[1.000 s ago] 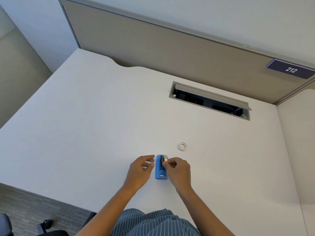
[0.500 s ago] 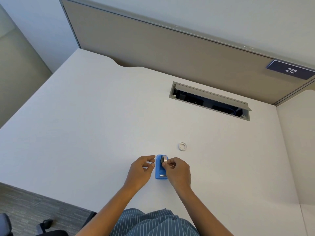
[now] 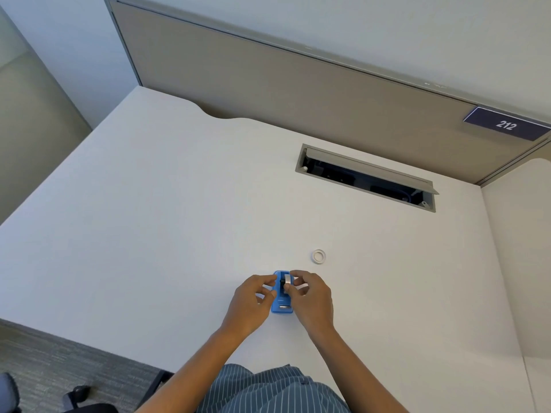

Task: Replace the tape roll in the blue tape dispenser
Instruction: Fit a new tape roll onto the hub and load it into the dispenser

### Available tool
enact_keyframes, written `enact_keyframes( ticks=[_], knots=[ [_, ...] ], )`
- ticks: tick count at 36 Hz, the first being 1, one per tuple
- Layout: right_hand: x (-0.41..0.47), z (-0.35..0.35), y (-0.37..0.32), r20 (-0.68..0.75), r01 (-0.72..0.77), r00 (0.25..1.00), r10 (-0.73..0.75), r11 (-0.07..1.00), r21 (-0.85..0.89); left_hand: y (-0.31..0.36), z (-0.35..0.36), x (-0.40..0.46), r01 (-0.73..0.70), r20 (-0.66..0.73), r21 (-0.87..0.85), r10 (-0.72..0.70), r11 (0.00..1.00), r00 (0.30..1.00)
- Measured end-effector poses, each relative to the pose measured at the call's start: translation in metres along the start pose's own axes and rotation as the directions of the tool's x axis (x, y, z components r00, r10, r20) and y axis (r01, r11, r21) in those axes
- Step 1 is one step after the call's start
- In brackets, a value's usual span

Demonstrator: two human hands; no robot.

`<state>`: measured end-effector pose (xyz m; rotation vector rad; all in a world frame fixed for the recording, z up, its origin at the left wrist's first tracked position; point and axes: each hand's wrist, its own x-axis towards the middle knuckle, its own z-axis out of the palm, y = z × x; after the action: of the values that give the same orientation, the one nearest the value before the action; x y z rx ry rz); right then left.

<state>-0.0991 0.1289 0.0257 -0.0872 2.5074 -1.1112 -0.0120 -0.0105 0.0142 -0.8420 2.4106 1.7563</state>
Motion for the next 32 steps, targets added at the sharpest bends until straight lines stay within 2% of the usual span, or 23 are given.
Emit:
enact_keyframes(
  ticks=[7, 17, 27, 32],
  knots=[
    [0.0018, 0.0019, 0.0032, 0.019, 0.046, 0.999, -0.046, 0.998, -0.037, 0.0004, -0.0013, -0.0009, -0.001, -0.008, 0.007, 0.001, 1.000, 1.000],
    [0.0003, -0.0015, 0.0007, -0.026, 0.085, 0.996, -0.091, 0.983, -0.161, -0.0004, -0.0024, -0.0023, 0.001, -0.017, 0.023, -0.001, 1.000, 1.000],
    [-0.0015, -0.0030, -0.0022, -0.028, 0.076, 0.996, -0.081, 0.984, -0.164, 0.0003, -0.0020, -0.0017, 0.003, -0.018, 0.025, -0.003, 1.000, 1.000],
    [0.0028, -0.0025, 0.0012, 0.009, 0.128, 0.992, -0.128, 0.983, -0.128, 0.0004, -0.0025, -0.0013, 0.005, -0.019, 0.023, -0.004, 1.000, 1.000]
  ],
)
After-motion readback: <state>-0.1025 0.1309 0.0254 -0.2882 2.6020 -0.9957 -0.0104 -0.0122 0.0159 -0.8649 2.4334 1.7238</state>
